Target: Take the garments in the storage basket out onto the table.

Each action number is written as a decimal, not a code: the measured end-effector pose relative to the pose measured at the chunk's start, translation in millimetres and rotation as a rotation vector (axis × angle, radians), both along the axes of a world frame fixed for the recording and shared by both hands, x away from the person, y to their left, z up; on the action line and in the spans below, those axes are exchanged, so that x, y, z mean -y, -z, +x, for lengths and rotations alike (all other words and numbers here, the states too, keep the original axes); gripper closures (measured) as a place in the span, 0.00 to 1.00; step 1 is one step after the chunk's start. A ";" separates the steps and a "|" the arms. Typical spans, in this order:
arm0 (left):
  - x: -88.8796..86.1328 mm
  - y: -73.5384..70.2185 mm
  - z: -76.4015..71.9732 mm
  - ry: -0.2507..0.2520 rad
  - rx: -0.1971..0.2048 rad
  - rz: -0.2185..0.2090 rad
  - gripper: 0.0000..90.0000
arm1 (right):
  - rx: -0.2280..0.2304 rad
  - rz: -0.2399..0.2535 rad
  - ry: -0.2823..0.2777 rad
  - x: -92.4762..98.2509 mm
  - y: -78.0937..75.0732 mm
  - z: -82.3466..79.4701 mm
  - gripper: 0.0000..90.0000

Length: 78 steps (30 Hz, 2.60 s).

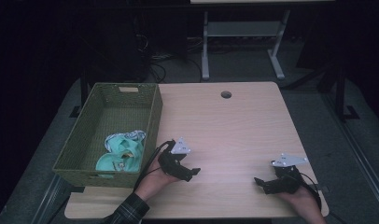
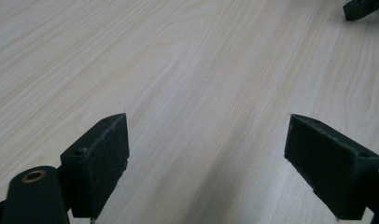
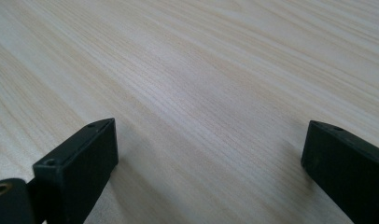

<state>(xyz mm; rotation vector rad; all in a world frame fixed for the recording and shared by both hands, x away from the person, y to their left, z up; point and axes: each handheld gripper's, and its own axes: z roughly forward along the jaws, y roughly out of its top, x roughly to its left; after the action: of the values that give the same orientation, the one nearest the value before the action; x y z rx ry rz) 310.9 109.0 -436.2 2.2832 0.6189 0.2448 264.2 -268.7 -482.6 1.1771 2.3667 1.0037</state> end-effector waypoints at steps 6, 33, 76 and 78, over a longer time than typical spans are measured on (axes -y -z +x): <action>0.1 -3.5 0.5 -0.002 0.001 0.000 0.15 | 0.000 0.000 0.001 -0.1 0.0 -0.1 0.04; 0.2 -20.1 3.0 -0.006 0.007 -0.004 0.15 | 0.000 -0.001 0.000 0.0 0.0 -0.1 0.04; -20.1 -74.8 19.8 -0.008 0.019 -0.057 0.15 | -0.005 0.003 0.015 0.0 -0.1 -0.1 0.03; -21.6 -76.1 19.9 -0.013 0.016 -0.065 0.15 | -0.006 0.003 0.015 0.0 -0.1 -0.1 0.04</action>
<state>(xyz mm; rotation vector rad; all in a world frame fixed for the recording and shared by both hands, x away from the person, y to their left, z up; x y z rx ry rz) 330.8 130.6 -360.1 2.2130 0.6252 0.2453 264.0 -268.7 -482.5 1.1988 2.3580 1.0011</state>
